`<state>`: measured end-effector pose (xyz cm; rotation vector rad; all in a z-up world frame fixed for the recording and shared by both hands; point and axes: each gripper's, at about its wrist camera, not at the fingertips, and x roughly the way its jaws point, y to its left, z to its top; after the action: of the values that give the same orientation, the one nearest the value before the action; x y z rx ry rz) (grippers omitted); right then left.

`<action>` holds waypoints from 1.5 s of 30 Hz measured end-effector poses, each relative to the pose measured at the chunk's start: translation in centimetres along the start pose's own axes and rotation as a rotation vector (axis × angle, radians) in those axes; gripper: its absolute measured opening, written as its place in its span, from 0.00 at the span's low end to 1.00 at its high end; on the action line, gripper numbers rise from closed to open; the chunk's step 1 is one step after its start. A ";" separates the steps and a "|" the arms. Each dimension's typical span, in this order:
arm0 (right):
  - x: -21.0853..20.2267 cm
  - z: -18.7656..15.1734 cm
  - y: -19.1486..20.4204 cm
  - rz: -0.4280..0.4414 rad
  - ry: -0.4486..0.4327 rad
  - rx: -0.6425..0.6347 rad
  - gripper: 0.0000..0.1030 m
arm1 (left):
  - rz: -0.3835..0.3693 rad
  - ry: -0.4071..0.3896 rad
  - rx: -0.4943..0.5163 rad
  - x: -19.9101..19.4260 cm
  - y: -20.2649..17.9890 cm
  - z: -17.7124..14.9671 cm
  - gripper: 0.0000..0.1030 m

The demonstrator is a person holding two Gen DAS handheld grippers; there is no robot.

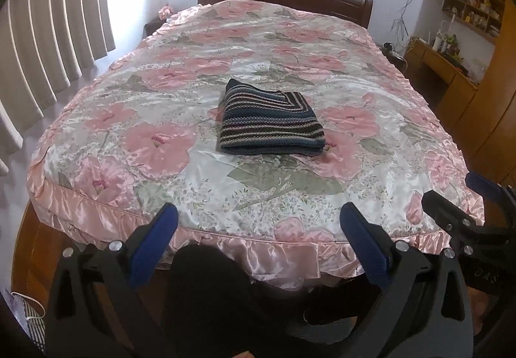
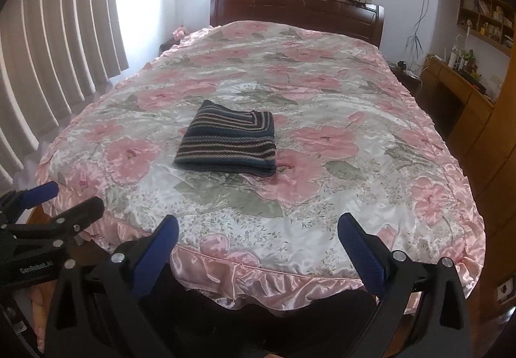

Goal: Fold small clothes

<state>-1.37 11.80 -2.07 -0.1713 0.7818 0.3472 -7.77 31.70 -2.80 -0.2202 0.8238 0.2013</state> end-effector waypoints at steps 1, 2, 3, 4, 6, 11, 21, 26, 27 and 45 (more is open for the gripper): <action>0.0 0.0 0.0 0.000 0.002 0.000 0.96 | 0.001 0.000 -0.001 0.0 0.0 0.0 0.97; 0.1 0.0 0.1 -0.001 0.006 -0.003 0.96 | 0.004 0.000 -0.003 0.0 0.1 0.0 0.97; 0.1 0.0 0.1 0.000 0.008 -0.006 0.96 | 0.004 0.000 -0.004 0.0 0.1 0.1 0.97; 0.1 0.1 0.1 0.000 0.008 -0.008 0.96 | 0.007 0.000 -0.006 0.0 0.1 0.1 0.97; 0.1 0.1 0.2 -0.002 0.006 -0.008 0.96 | 0.018 -0.004 -0.008 -0.1 0.1 0.1 0.97; 0.5 0.1 0.3 0.000 0.014 -0.010 0.96 | 0.039 -0.011 0.003 -0.2 -0.1 0.1 0.97; 1.1 0.1 -0.5 -0.002 -0.046 0.029 0.96 | 0.037 -0.006 0.001 0.1 0.0 0.4 0.97; 1.7 0.0 -0.4 -0.023 -0.040 0.023 0.96 | 0.034 0.002 0.007 0.5 -0.1 0.5 0.97; 1.9 0.0 -0.3 -0.025 -0.036 0.019 0.96 | 0.034 0.000 0.005 0.4 -0.1 0.5 0.97; 1.9 0.0 -0.1 -0.025 -0.029 0.004 0.96 | 0.042 -0.002 0.014 0.5 -0.5 0.1 0.97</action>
<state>-0.10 12.22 -3.48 -0.1722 0.7507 0.3237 -7.21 31.34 -3.08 -0.1900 0.8279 0.2354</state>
